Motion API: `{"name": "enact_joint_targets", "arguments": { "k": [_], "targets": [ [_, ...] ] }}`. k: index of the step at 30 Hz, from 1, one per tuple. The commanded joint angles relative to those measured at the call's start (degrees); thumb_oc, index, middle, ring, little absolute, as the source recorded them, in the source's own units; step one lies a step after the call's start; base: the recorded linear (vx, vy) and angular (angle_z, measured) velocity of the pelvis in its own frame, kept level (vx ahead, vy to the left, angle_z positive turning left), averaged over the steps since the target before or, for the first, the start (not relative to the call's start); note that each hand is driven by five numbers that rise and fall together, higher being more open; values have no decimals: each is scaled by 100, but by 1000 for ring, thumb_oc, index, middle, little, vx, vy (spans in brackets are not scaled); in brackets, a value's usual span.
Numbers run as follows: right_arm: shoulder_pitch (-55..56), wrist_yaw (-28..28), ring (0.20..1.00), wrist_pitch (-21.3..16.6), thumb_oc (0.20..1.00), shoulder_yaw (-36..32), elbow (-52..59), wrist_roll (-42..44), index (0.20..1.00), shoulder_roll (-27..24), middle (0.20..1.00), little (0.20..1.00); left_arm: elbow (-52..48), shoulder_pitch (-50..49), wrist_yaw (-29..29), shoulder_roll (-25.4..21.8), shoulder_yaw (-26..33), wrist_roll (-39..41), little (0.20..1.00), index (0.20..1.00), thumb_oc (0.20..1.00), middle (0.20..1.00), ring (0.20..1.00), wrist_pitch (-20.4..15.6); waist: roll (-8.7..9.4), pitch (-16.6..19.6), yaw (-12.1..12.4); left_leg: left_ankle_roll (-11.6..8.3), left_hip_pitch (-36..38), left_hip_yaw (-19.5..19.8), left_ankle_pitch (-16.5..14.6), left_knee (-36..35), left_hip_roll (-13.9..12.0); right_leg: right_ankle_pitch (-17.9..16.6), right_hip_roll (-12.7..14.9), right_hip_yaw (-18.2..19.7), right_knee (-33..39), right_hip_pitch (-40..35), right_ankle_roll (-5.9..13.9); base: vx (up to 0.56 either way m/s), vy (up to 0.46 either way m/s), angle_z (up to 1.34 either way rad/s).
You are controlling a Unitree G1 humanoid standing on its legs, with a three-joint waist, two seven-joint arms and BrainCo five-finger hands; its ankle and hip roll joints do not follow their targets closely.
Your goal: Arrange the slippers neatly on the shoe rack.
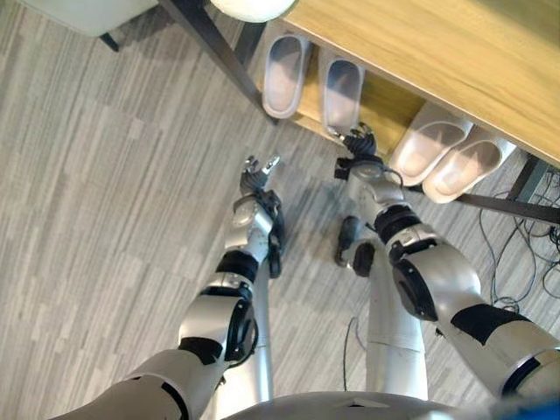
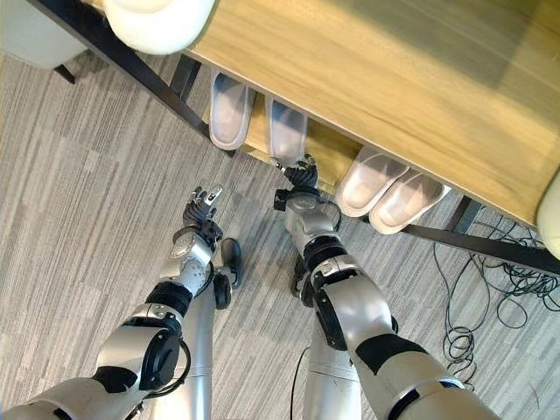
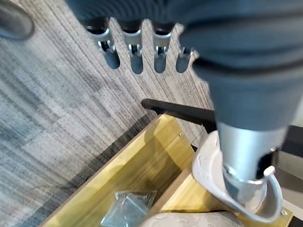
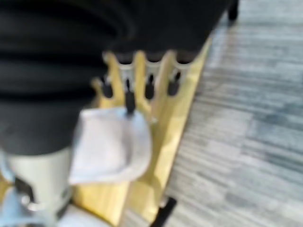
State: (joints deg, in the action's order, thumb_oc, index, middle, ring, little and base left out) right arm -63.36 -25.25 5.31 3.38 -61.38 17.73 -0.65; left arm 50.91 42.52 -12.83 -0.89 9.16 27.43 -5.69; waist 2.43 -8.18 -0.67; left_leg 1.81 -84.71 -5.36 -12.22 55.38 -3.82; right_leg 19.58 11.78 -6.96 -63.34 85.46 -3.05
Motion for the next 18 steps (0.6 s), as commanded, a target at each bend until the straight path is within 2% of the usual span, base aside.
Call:
{"name": "enact_joint_targets", "arguments": {
  "k": [1,2,3,4,18],
  "targets": [
    [-816,544,1000,-54,1000,258,-363,-67,1000,219,1000,1000,437,366,120,-174,9,-213,1000,1000,1000,1000,1000,-157,72,90,17,57,123,345,-194,-214,-31,557,-38,276,-275,-472,342,-57,-26,11],
    [-830,545,1000,-55,1000,260,-364,-69,1000,216,1000,1000,436,379,122,-176,15,-212,1000,1000,1000,1000,1000,-158,66,87,34,51,66,365,-6,-306,-48,398,-86,289,-230,-384,327,-56,-29,11],
    [-971,717,1000,27,1000,296,-496,-23,1000,154,1000,1000,493,447,140,-219,10,-219,1000,1000,1000,1000,1000,-123,90,86,47,56,20,382,7,-281,-41,391,-79,283,-253,-346,323,5,-8,4],
    [-965,719,1000,27,1000,291,-500,-22,1000,156,1000,1000,498,441,140,-218,6,-220,1000,1000,1000,1000,1000,-122,97,89,30,63,72,362,-181,-187,-24,551,-31,270,-300,-430,338,73,-4,1],
    [-1388,1478,1000,734,1000,697,-703,170,1000,-2,1000,1000,560,863,224,-478,-48,-148,1000,1000,1000,1000,1000,315,211,117,4,71,-251,415,-227,96,-53,641,10,242,-609,-80,284,10,-3,2]
  ]
}}
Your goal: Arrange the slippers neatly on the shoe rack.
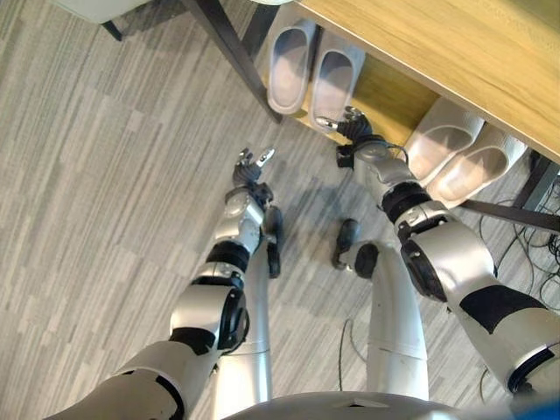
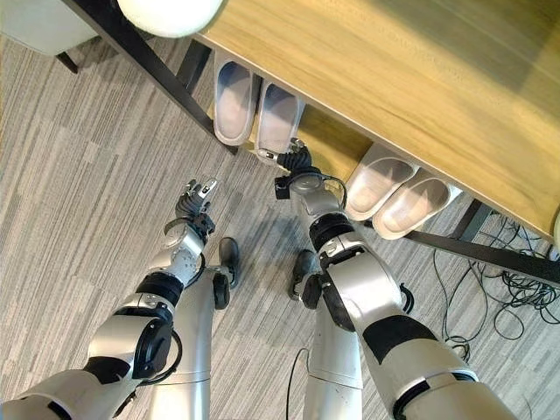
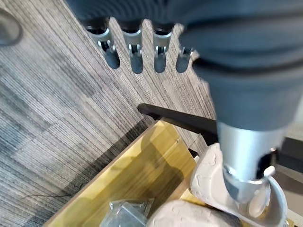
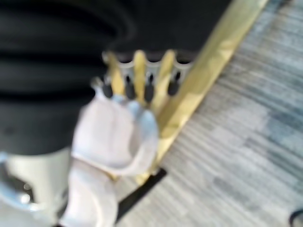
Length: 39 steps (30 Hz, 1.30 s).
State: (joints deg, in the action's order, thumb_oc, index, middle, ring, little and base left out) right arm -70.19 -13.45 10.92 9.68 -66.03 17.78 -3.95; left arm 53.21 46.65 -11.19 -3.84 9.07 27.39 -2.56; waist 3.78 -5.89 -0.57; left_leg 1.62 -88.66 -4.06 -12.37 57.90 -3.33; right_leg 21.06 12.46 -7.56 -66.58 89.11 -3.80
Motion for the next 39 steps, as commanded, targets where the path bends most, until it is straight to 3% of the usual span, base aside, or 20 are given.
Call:
{"name": "enact_joint_targets", "arguments": {
  "k": [1,18,20,21,29,39],
  "targets": [
    [-700,314,1000,192,1000,63,-237,178,1000,336,1000,1000,338,478,50,-196,-32,-137,1000,1000,1000,1000,1000,21,77,-115,-8,89,137,289,-217,-145,-100,494,-64,310,-293,-433,362,0,0,0],
    [-448,323,1000,31,1000,-59,-209,-98,1000,350,1000,1000,269,420,-92,-114,58,-165,1000,1000,1000,1000,1000,4,56,-91,-42,84,149,261,-222,-141,-146,468,-112,306,-302,-411,333,0,0,0],
    [-195,87,1000,-171,1000,-302,-58,-56,1000,441,1000,1000,161,259,-108,-52,69,-189,1000,1000,1000,1000,1000,-34,54,-78,-48,78,249,242,-210,-218,-156,431,-136,311,-207,-515,339,-41,-3,0],
    [-59,31,1000,-256,1000,-390,12,-49,1000,476,1000,1000,88,139,-99,-54,89,-222,1000,1000,1000,1000,1000,-32,42,-83,-33,66,239,252,-22,-334,-185,259,-188,320,-132,-479,326,-83,-1,-1],
    [1598,-241,1000,-1065,1000,-382,896,-859,1000,566,1000,1000,-338,-726,129,304,-9,-519,1000,1000,1000,1000,1000,-290,-24,13,-119,34,833,216,57,-774,-234,106,-292,266,346,-1129,326,-26,8,-3],
    [3470,-204,1000,-1576,1000,416,582,-1581,1000,689,1000,1000,-60,-1519,272,576,-516,-862,1000,1000,1000,1000,1000,-643,-143,150,-202,-2,2444,184,288,-2053,-206,-244,-461,94,1610,-2824,374,-28,35,-8]
  ]
}}
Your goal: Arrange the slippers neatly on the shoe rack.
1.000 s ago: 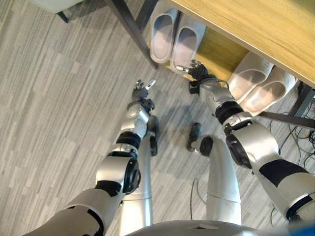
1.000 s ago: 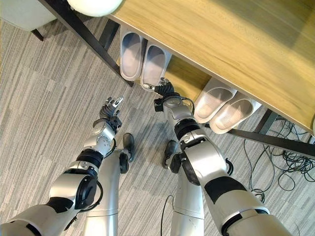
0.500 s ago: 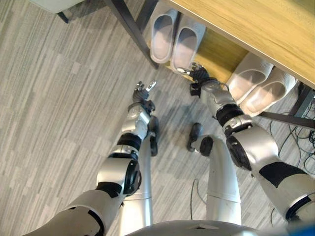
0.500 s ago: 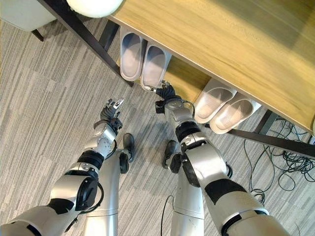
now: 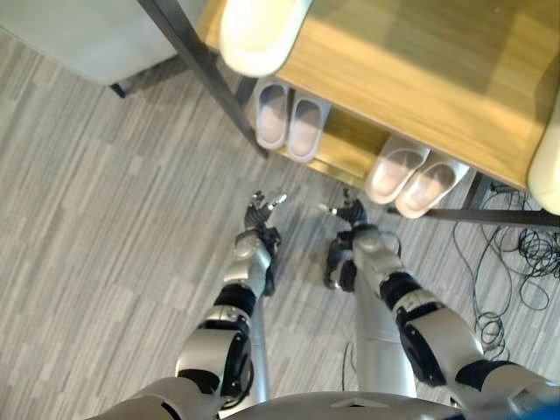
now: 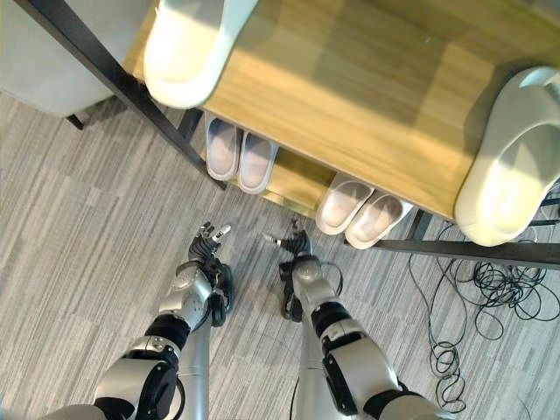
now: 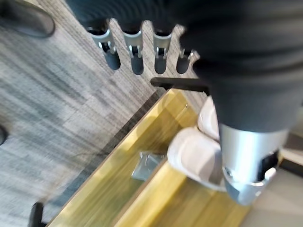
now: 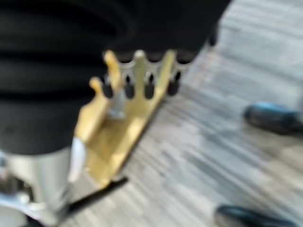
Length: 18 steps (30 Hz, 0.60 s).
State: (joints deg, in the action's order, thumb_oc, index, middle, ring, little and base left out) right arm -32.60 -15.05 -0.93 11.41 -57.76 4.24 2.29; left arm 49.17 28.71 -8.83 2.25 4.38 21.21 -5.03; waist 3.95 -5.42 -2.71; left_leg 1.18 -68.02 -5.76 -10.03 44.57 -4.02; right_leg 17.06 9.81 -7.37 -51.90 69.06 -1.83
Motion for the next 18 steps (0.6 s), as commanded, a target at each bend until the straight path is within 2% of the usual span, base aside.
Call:
{"name": "enact_joint_targets", "arguments": {
  "k": [1,3,12,18],
  "targets": [
    [-72,-52,1000,-425,1000,303,-317,-263,1000,48,1000,1000,320,193,80,-86,-31,-204,1000,1000,1000,1000,1000,-365,-171,109,11,40,581,353,74,-857,-131,131,-213,76,300,-1038,178,0,0,0],
    [265,-87,1000,-579,1000,464,-503,-388,1000,-54,1000,1000,427,53,130,-123,-176,-316,1000,1000,1000,1000,1000,-451,-193,144,-10,23,1039,341,137,-1156,-132,68,-225,50,635,-1498,189,32,41,-4],
    [1321,-292,1000,-783,1000,360,-1237,-559,1000,-510,1000,1000,891,-650,450,186,-618,-547,1000,1000,1000,1000,1000,-448,-355,256,-152,-73,2816,192,453,-2312,-128,-190,-390,175,1795,-3142,242,91,25,-9],
    [1883,-331,1000,-859,1000,320,-1541,-644,1000,-592,1000,1000,836,-1159,583,280,-797,-561,1000,1000,1000,1000,1000,-486,-467,458,-179,-134,3985,-11,897,-3363,-117,-579,-581,217,2728,-4038,339,108,-25,-5]
  ]
}}
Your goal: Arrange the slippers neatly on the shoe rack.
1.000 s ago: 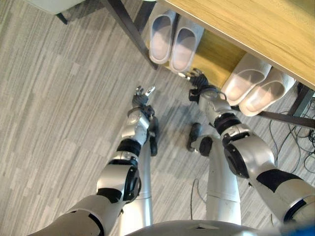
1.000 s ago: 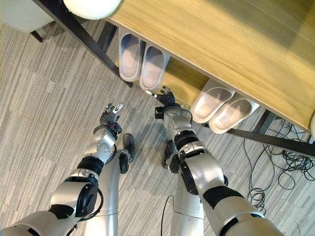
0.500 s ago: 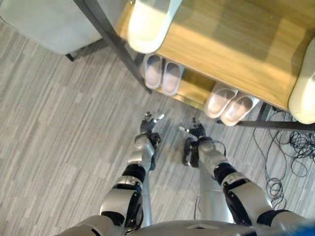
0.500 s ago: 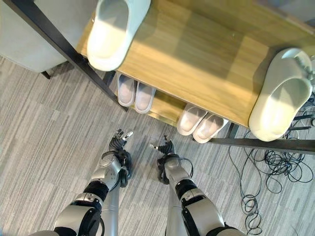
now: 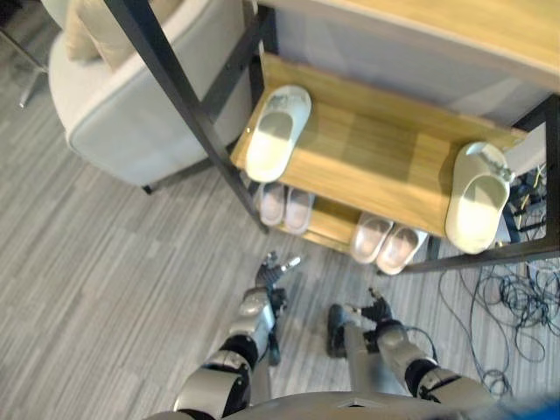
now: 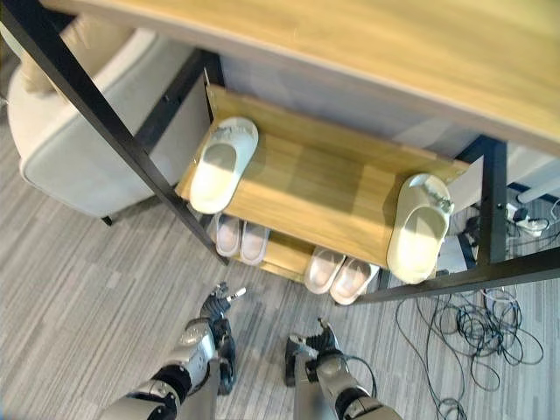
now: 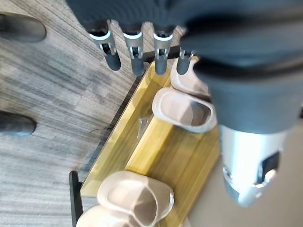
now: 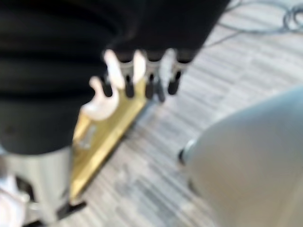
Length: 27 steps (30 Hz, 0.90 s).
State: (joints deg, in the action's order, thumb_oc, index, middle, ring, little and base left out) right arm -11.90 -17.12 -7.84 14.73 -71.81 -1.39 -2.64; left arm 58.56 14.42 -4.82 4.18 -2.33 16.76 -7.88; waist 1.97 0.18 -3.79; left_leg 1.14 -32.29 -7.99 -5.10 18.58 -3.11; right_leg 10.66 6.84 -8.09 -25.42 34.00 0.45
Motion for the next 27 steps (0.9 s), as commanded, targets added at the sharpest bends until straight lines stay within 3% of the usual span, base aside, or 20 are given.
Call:
{"name": "enact_joint_targets", "arguments": {
  "k": [1,3,7,15,27],
  "targets": [
    [-46,-116,1000,-174,1000,-68,-193,-75,1000,-128,1000,1000,-225,108,232,88,-216,-165,1000,1000,1000,1000,1000,-198,-316,-22,-99,-126,724,164,483,-987,-231,-14,-306,316,322,-784,122,107,-29,-7],
    [-43,-116,1000,-174,1000,-68,-192,-76,1000,-128,1000,1000,-229,102,231,89,-220,-165,1000,1000,1000,1000,1000,-197,-315,-38,-96,-127,754,162,488,-1003,-231,-18,-309,317,336,-813,122,75,-21,-15],
    [359,51,1000,-134,1000,2,-253,-208,1000,-190,1000,1000,-551,-269,324,72,-460,-345,1000,1000,1000,1000,1000,-227,-382,150,-124,-151,1606,18,607,-1532,-217,-170,-343,368,946,-1543,151,119,-44,-10],
    [851,114,1000,-153,1000,-282,-656,-94,1000,-192,1000,1000,-616,-865,273,6,-402,-418,1000,1000,1000,1000,1000,-273,-486,463,-110,-192,2593,-81,789,-2322,-137,-396,-394,355,1846,-2560,191,65,-46,-9],
    [905,229,1000,88,1000,-527,-990,-95,1000,-135,1000,1000,-1020,-1131,385,61,-790,-727,1000,1000,1000,1000,1000,-246,-535,721,-141,-291,2736,-34,867,-2358,-85,-729,-340,332,2649,-3200,235,-19,-36,2]
  ]
}}
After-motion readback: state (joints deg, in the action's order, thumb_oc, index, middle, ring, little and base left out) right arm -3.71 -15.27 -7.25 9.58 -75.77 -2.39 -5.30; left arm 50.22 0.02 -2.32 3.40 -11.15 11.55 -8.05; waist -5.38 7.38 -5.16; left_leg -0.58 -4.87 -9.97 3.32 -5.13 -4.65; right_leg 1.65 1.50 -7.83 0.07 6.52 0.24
